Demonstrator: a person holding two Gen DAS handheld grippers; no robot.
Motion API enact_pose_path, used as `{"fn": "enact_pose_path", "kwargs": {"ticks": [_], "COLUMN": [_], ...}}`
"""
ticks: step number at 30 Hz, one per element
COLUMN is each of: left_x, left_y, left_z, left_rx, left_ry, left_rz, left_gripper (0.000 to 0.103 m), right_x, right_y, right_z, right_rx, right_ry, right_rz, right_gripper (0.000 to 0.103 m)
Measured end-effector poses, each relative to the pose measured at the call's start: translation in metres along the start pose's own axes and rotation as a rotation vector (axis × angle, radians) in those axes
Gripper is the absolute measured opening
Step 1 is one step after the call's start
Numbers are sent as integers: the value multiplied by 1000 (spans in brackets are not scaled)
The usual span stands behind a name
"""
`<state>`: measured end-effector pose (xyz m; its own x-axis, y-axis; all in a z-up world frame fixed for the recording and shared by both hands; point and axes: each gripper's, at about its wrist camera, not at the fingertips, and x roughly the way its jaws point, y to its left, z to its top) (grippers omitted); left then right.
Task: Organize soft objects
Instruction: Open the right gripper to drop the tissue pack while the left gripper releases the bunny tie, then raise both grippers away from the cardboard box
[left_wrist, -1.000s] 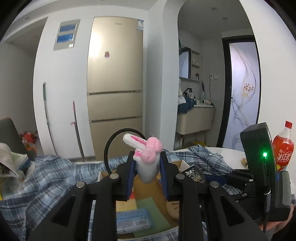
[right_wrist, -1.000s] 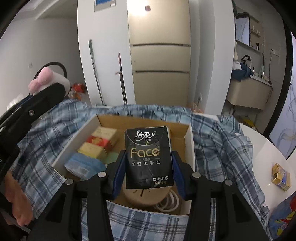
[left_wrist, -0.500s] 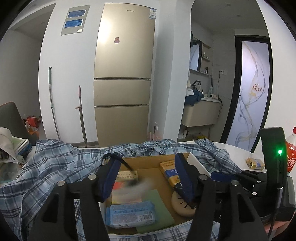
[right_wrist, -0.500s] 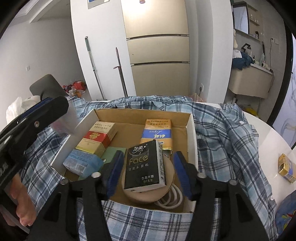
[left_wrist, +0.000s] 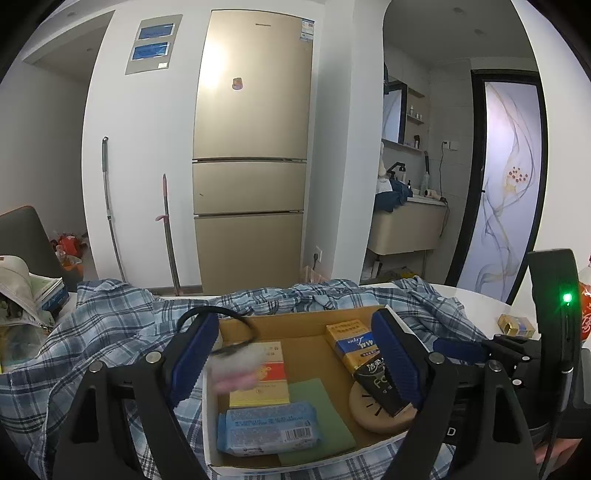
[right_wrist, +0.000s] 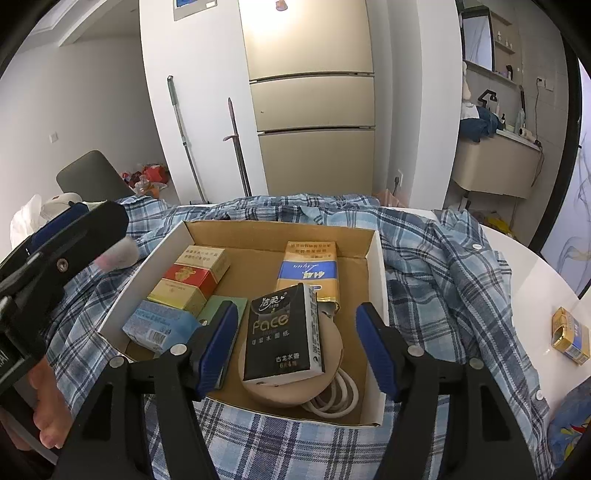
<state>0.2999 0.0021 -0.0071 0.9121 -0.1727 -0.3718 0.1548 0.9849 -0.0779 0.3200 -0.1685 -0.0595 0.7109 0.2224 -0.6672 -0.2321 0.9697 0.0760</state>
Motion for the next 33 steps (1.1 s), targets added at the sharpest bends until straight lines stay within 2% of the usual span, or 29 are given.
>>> {"fn": "enact_pose_path", "kwargs": {"ticks": [6,12,17,22,25,29,33], "left_x": [-3,-16,-21,-40,-35,-12,14], "left_y": [1,6,7,0,-8,-14,-25], "left_z": [2,17,37,57,71,87,88], "left_rx": [0,-56,-53,-29,-2,1,13], "left_ry": [-14,-33,39,64,142,249,419], "left_rz": [12,-3,12,-70,-59,-70,-141], "left_gripper": [90,91,93,93,93,93,93], "right_x": [-3,-11,-27,-54,-69,-75,-67], "right_y": [-2,-4,-5,-11,-12,-14,-17], "right_z": [1,7,20,29,33,36,33], "right_rx": [6,9,14,16,7,6,-7], "right_ry": [-13,-38,-65,-102,-122,-118,-72], "right_rz": [-5,-14,-15,1,-4,-10,-19], "right_gripper": [68,68,68,69,73,73,73]}}
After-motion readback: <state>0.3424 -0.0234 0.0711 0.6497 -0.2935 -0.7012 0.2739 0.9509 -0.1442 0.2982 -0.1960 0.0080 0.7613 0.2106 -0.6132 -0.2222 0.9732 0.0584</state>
